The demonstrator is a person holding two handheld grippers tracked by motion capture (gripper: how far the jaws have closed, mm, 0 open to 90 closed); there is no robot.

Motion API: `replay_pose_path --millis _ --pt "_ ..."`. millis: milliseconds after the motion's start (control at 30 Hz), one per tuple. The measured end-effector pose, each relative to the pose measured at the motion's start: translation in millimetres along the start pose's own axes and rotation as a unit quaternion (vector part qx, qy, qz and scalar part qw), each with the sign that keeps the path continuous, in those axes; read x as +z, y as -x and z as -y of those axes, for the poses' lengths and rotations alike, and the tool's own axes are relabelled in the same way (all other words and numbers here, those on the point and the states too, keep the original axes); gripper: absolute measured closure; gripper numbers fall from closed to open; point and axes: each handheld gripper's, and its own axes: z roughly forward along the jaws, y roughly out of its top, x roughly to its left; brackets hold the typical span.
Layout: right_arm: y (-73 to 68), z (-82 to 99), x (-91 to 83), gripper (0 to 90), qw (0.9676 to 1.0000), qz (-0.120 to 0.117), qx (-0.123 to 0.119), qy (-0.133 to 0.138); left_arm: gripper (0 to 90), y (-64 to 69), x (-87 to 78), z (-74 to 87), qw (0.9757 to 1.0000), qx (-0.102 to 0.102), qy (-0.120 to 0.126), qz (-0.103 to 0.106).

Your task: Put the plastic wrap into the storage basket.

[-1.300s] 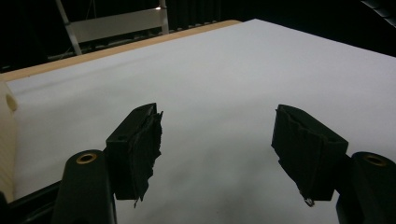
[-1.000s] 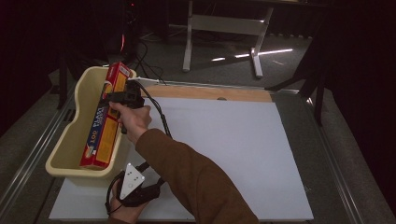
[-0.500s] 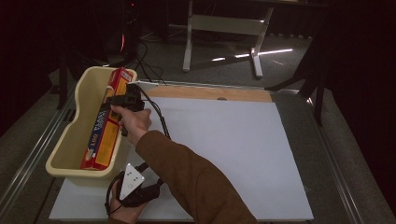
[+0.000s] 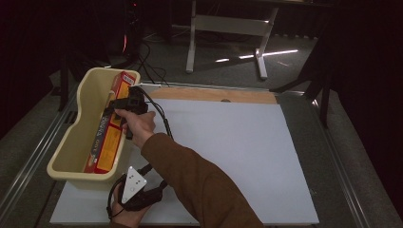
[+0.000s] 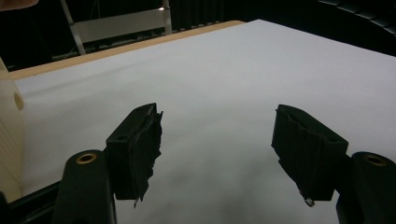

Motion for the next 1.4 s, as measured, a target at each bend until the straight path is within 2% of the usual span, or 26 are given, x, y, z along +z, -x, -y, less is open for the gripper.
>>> replay_pose_path --millis 67,300,500,667,767,900,933,1100,1200,1267,1400 --pt "-0.7 0.7 -1.3 35.5 1.0000 0.007 0.002 0.002 32.2 -0.2 0.2 0.1 1.0000 0.000 -0.001 0.000" --pt "-5.2 4.1 -5.8 30.0 1.0000 -0.001 -0.008 -0.004 32.3 0.1 0.5 0.4 1.0000 0.001 -0.002 -0.002" --pt "-6.3 6.0 -13.2 31.8 0.9996 -0.010 -0.018 -0.018 32.3 0.7 1.2 0.5 1.0000 0.003 -0.004 -0.002" --pt "-6.1 7.6 -19.5 33.5 0.9988 -0.008 -0.041 -0.025 32.2 0.9 1.6 0.7 1.0000 0.001 -0.004 -0.002" --pt "-7.0 8.6 -27.7 34.8 0.9972 -0.007 -0.070 -0.024 32.2 0.7 1.7 0.8 1.0000 0.002 -0.005 -0.003" --pt "-6.8 8.3 -36.7 37.2 0.9954 -0.017 -0.089 -0.031 32.2 0.8 1.3 0.8 1.0000 0.003 -0.004 -0.005" --pt "-7.2 9.9 -45.3 38.2 0.9930 -0.008 -0.116 -0.019 32.2 0.9 1.2 0.8 1.0000 0.003 -0.004 -0.006" --pt "-5.3 15.4 -65.0 38.5 0.9843 0.016 -0.176 0.011 32.2 1.2 1.0 1.0 0.9999 0.005 -0.005 -0.009" --pt "-2.7 18.8 -76.5 38.3 0.9766 0.031 -0.211 0.026 32.2 1.3 0.9 0.9 0.9999 0.006 -0.005 -0.010" --pt "0.1 21.5 -83.9 37.7 0.9698 0.044 -0.237 0.033 32.2 1.3 0.9 0.9 0.9999 0.006 -0.006 -0.011" --pt "8.3 28.9 -98.8 35.9 0.9494 0.077 -0.300 0.050 32.2 1.1 0.7 1.0 0.9999 0.007 -0.006 -0.013"
